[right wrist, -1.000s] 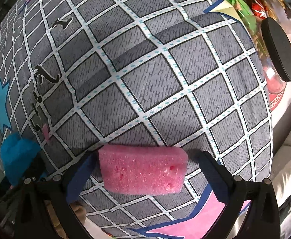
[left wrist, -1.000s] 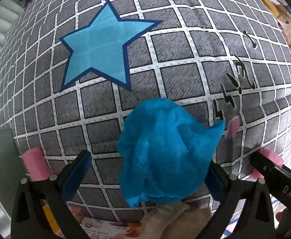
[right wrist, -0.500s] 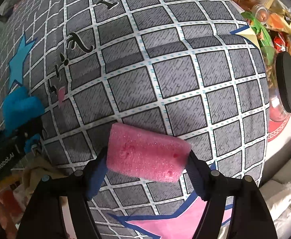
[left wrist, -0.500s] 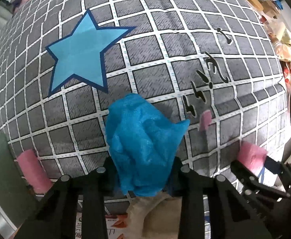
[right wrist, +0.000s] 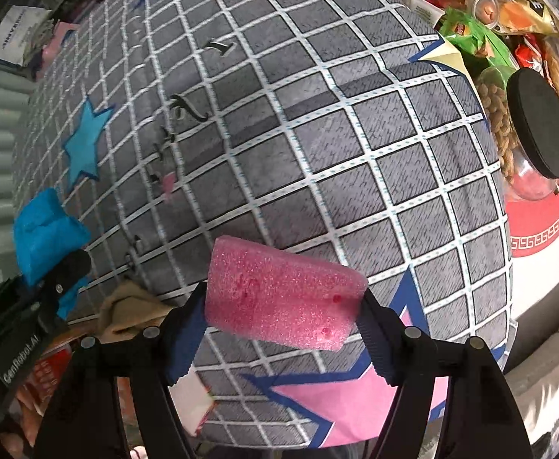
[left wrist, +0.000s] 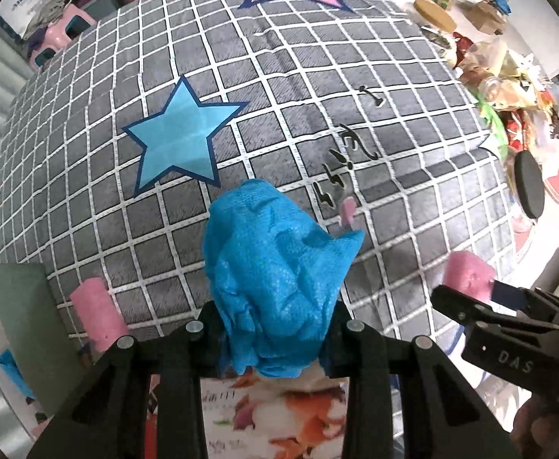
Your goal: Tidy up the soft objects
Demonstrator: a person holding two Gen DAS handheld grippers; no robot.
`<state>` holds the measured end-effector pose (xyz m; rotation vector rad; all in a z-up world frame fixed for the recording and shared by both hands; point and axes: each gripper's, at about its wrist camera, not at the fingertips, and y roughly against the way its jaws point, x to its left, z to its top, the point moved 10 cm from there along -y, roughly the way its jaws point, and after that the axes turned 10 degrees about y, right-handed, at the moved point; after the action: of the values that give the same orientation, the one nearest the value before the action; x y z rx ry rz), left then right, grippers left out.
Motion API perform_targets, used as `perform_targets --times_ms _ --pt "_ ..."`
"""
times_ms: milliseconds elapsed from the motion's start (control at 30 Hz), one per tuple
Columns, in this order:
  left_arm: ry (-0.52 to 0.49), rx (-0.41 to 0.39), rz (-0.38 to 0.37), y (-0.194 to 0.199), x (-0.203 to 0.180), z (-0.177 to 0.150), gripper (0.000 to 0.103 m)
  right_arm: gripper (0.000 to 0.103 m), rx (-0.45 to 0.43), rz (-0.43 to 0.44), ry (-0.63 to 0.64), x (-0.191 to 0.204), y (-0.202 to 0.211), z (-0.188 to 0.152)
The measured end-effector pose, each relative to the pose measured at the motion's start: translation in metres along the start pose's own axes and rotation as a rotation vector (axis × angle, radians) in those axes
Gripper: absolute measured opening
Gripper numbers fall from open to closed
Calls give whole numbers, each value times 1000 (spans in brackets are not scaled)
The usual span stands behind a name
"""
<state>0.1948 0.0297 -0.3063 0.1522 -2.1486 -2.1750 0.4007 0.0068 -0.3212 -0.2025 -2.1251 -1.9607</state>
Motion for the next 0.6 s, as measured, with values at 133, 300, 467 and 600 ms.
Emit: perform_targets --times_ms 133,300,467,600 --pt "-4 -18 -13 26 1 0 37 74 -28 8 8 18 7 2" --pt "-11 -50 -26 46 5 1 37 74 -58 11 29 40 20 9" --pt "0 -85 -34 67 17 -3 37 74 -86 14 67 70 26 13" --pt "26 -112 -36 80 30 -3 37 74 -104 22 94 88 35 17"
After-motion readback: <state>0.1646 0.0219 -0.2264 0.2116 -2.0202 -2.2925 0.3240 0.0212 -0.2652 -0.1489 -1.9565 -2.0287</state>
